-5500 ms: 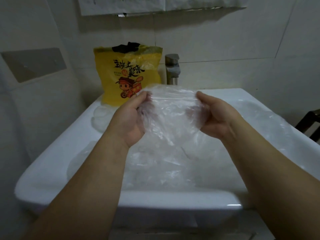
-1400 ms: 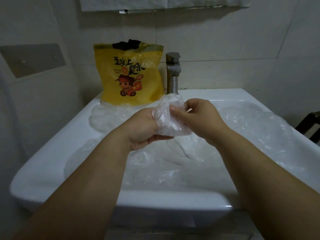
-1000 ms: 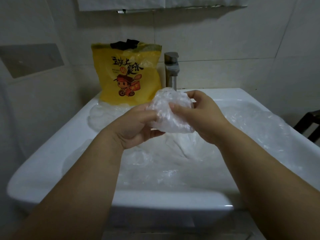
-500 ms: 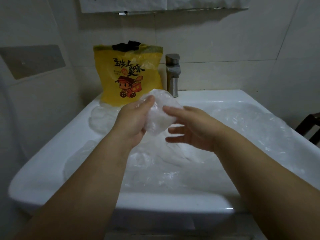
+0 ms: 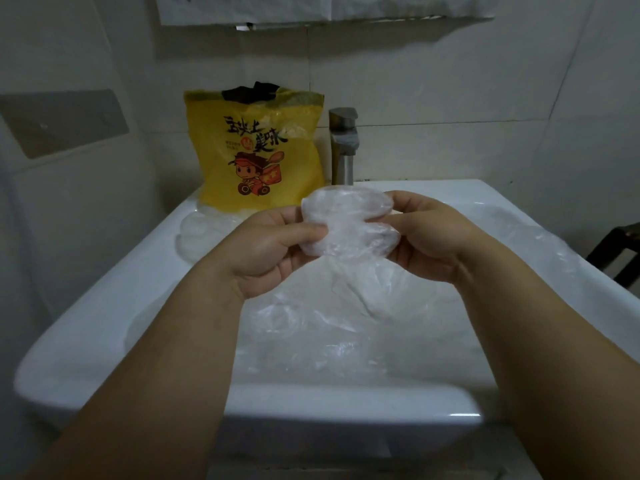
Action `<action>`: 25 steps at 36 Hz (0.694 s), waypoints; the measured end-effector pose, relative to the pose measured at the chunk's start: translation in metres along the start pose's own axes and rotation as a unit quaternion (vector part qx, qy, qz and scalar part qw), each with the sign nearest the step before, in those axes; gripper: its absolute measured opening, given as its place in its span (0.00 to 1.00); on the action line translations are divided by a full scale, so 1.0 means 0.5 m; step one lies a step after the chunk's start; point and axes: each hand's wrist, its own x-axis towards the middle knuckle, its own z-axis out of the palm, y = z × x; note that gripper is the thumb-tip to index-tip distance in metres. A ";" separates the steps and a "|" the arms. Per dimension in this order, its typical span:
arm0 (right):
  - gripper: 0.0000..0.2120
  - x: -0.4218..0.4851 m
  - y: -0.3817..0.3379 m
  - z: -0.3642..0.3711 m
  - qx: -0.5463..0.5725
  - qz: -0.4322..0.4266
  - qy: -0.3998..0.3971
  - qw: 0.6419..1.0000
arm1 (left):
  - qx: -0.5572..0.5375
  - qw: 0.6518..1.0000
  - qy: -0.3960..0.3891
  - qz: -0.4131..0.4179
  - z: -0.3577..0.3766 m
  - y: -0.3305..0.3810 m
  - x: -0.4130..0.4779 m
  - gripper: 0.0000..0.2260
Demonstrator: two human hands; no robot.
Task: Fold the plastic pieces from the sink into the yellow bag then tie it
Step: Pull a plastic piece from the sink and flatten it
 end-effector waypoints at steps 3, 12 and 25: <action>0.12 -0.004 -0.004 -0.005 -0.014 -0.008 -0.027 0.999 | -0.002 1.000 0.003 0.016 0.001 0.002 0.000 0.12; 0.12 -0.009 -0.001 0.001 -0.063 -0.023 -0.014 0.998 | 0.041 0.999 0.000 0.008 0.008 0.003 -0.010 0.09; 0.17 -0.009 -0.008 0.001 -0.008 -0.003 -0.029 1.000 | -0.023 1.000 0.010 0.010 0.018 0.013 -0.017 0.22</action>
